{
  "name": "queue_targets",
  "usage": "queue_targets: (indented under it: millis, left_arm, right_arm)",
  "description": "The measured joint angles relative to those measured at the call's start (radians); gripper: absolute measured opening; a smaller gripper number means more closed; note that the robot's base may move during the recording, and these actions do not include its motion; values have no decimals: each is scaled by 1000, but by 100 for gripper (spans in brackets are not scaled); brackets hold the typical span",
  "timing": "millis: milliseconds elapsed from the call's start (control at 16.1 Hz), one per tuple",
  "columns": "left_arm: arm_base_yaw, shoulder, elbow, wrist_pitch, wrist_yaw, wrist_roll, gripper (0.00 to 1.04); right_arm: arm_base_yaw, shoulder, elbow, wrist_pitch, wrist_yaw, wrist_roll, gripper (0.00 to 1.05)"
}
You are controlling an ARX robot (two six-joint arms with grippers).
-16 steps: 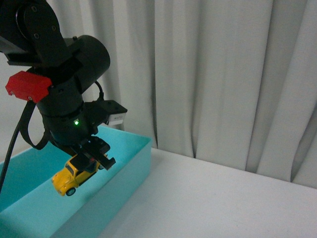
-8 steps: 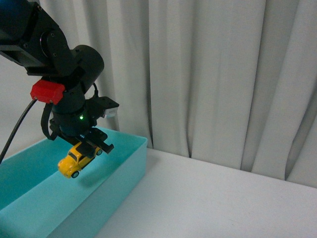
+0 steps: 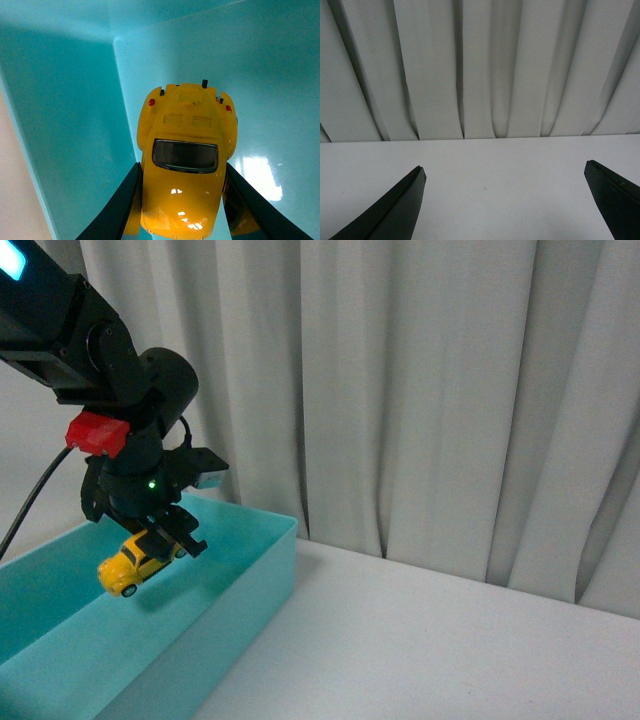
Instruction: Wind up and store yellow beetle toy
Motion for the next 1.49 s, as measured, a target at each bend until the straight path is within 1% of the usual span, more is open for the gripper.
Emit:
queue_targets:
  millis: [372, 434, 558, 806, 868, 930, 992, 1116, 1179, 1241, 1303, 1365, 1427, 1489]
  left_arm:
    - [16, 53, 43, -25, -4, 6, 39]
    - [19, 64, 51, -30, -3, 2, 42]
    - [24, 72, 64, -42, -4, -2, 65]
    - [35, 73, 89, -48, -3, -5, 79]
    - [43, 82, 115, -68, -2, -5, 85]
    - [74, 131, 227, -71, 32, 2, 98]
    - [81, 40, 176, -3, 213, 22, 98]
    - [85, -94, 121, -6, 277, 62, 98]
    - [103, -180, 65, 3, 315, 85, 98]
    - [126, -254, -88, 336, 430, 19, 91]
    - [135, -360, -305, 688, 563, -137, 78]
    - [113, -488, -518, 937, 609, -280, 66]
    - [89, -569, -615, 1038, 608, -358, 58]
    - [55, -679, -702, 1104, 595, -411, 49]
  right_arm:
    - [0, 0, 0, 0, 0, 0, 98]
    - [0, 0, 0, 0, 0, 0, 98]
    - [0, 0, 0, 0, 0, 0, 98]
    - [0, 0, 0, 0, 0, 0, 98]
    - [0, 0, 0, 0, 0, 0, 98]
    - [0, 0, 0, 0, 0, 0, 98]
    - [0, 0, 0, 0, 0, 0, 98]
    - [0, 0, 0, 0, 0, 0, 98]
    - [0, 0, 0, 0, 0, 0, 98]
    - [0, 0, 0, 0, 0, 0, 98]
    - [0, 0, 0, 0, -1, 0, 98]
    - [0, 0, 0, 0, -1, 0, 98]
    - [0, 0, 0, 1, -1, 0, 98]
    - [0, 0, 0, 0, 0, 0, 98]
